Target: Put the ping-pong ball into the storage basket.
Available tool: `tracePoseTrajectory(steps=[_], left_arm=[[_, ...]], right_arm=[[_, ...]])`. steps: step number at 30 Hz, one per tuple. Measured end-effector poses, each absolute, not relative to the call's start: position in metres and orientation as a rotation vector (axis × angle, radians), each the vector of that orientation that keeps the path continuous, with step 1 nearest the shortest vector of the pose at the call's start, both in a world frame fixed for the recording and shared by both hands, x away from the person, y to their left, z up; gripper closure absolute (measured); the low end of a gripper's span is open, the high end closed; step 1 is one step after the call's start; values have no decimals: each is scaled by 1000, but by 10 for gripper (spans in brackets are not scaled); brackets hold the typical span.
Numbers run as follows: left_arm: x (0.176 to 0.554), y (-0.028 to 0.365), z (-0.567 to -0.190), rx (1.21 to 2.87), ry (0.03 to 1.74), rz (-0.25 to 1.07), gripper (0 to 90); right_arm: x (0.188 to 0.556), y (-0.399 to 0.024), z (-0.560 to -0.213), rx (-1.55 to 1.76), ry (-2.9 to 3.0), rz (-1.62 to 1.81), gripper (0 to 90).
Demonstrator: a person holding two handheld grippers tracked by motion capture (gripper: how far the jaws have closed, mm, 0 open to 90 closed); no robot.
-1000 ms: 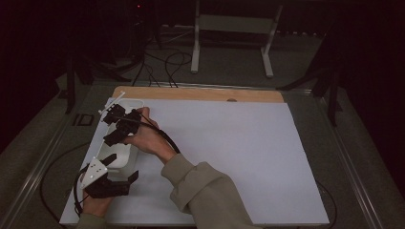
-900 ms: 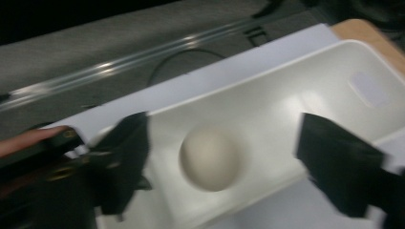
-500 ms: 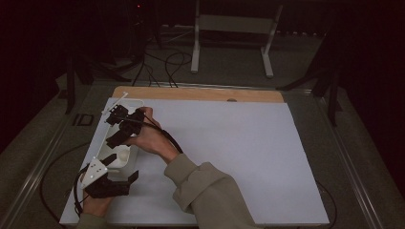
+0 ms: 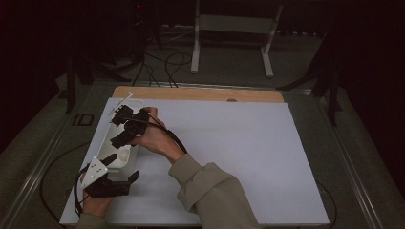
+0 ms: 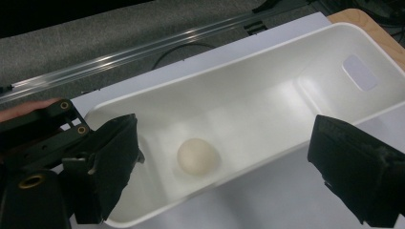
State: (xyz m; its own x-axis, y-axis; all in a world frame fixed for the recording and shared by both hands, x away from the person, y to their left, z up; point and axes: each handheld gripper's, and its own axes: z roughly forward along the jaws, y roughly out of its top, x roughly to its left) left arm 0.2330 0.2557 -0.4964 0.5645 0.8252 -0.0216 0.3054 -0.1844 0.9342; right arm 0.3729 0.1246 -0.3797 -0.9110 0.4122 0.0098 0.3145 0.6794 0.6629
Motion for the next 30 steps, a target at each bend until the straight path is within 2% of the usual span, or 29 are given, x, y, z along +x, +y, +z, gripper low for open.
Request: tracePoseTrajectory(steps=[30], left_arm=[[233,255,-497,1753,941,625,0]], right_arm=[[370,77,-374,555,2737,1023,92]])
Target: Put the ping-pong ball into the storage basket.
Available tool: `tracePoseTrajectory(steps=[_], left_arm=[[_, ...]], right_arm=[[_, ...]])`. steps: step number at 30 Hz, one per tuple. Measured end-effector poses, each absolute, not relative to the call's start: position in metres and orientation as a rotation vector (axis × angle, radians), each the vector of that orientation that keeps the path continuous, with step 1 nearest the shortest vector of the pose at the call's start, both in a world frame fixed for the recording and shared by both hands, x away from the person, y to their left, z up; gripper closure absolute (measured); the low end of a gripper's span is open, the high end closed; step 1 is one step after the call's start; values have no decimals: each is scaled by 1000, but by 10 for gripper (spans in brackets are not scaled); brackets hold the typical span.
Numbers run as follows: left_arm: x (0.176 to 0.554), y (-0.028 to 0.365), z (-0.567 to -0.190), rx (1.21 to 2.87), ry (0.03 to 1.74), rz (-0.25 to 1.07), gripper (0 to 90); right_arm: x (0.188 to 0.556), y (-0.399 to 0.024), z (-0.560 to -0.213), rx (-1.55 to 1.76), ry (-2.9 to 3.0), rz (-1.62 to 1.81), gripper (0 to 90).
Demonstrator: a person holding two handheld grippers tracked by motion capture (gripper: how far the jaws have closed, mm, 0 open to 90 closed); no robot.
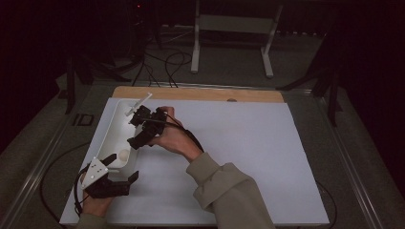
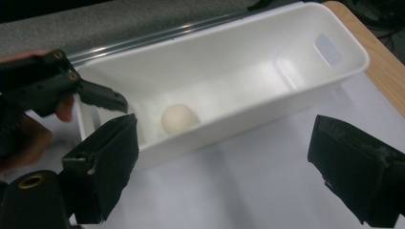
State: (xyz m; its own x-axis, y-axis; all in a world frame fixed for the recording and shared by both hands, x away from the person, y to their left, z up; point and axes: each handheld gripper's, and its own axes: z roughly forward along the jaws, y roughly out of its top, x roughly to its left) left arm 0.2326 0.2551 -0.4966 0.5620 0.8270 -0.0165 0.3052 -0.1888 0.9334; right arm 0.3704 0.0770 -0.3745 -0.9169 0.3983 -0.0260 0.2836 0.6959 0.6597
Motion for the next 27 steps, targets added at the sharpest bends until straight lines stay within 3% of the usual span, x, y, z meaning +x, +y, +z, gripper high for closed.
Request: tracePoseTrajectory(steps=[27], left_arm=[[232,254,-497,1753,947,626,0]], right_arm=[[376,-9,-387,690,2672,995,92]])
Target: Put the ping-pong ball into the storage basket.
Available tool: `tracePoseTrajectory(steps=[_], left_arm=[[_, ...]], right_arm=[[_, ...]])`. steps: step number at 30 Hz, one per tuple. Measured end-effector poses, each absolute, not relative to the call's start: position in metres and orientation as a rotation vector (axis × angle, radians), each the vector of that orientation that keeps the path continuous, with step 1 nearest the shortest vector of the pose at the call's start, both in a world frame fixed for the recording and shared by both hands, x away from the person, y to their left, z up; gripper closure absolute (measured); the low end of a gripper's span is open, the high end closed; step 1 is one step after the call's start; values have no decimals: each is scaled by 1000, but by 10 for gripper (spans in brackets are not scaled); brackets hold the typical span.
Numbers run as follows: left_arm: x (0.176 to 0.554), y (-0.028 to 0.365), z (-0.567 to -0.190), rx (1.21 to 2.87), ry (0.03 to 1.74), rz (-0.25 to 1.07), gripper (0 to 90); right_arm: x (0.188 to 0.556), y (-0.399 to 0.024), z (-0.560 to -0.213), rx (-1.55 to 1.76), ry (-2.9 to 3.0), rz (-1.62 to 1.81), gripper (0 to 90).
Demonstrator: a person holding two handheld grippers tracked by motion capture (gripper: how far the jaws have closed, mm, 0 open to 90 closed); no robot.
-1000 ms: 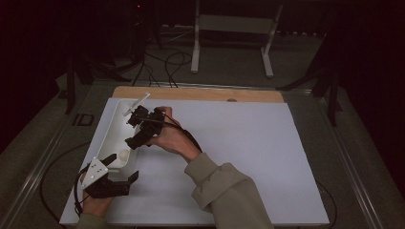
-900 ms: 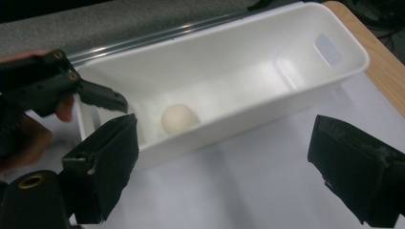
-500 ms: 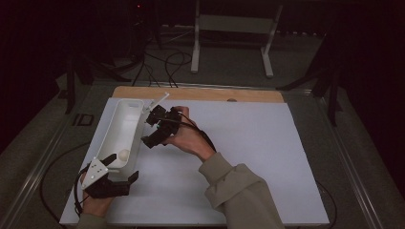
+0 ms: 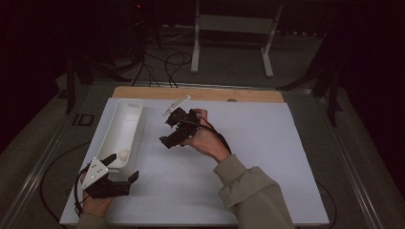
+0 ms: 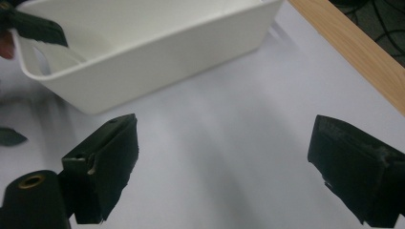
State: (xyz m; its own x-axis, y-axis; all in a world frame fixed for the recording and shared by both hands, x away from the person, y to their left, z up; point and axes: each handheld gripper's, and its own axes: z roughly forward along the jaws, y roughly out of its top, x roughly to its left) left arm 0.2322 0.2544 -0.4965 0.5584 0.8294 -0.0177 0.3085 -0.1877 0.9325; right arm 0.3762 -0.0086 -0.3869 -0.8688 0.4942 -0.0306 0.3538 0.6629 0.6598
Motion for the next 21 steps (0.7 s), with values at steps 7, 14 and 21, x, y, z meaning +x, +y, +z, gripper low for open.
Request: tracePoseTrajectory(steps=[7,14,21], left_arm=[[232,254,-497,1751,949,626,0],[232,254,-497,1751,949,628,0],[232,254,-497,1754,948,631,0]], right_arm=[[376,-38,-396,732,2654,961,92],[374,-61,-402,778,2635,963,92],[366,-91,-405,829,2595,991,91]])
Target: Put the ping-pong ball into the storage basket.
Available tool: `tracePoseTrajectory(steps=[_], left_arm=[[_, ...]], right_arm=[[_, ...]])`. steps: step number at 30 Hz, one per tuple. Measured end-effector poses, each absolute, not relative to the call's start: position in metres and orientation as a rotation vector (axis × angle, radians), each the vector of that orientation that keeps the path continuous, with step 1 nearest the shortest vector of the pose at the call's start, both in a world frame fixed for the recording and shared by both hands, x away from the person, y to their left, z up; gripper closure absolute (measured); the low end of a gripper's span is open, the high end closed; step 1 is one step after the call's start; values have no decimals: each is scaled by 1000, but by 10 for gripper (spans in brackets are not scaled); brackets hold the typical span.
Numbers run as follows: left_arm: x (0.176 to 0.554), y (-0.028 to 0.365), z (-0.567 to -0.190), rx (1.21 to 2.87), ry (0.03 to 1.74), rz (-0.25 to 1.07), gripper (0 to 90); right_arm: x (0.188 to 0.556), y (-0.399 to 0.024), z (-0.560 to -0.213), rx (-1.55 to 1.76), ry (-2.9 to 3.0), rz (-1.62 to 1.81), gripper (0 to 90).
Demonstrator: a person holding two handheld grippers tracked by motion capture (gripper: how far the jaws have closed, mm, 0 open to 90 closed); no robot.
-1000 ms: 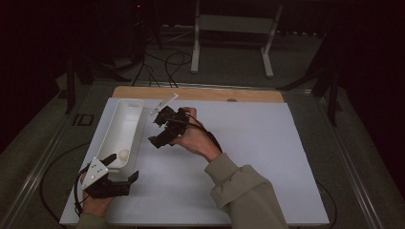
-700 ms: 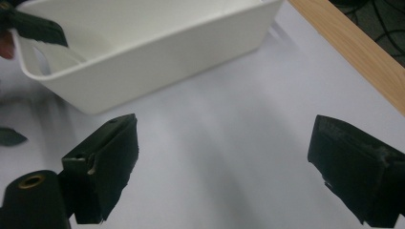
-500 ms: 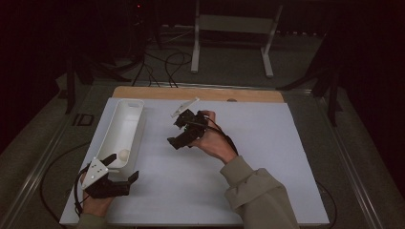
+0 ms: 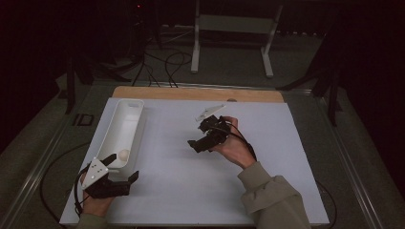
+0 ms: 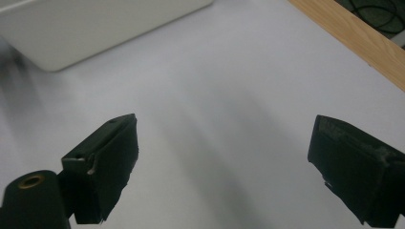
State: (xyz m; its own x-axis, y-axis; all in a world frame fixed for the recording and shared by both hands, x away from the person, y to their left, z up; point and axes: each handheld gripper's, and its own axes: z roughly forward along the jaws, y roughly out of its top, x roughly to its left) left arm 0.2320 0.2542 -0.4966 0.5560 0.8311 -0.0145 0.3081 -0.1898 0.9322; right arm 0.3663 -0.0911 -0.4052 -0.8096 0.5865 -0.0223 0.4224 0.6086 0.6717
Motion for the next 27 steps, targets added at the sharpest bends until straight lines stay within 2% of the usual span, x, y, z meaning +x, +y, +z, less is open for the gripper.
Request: tracePoseTrajectory(steps=[16,27], left_arm=[[232,255,-496,1747,954,624,0],[233,255,-495,1746,966,619,0]], right_arm=[[349,-148,-416,912,2496,1077,90],[321,-206,-433,977,2349,1152,90]])
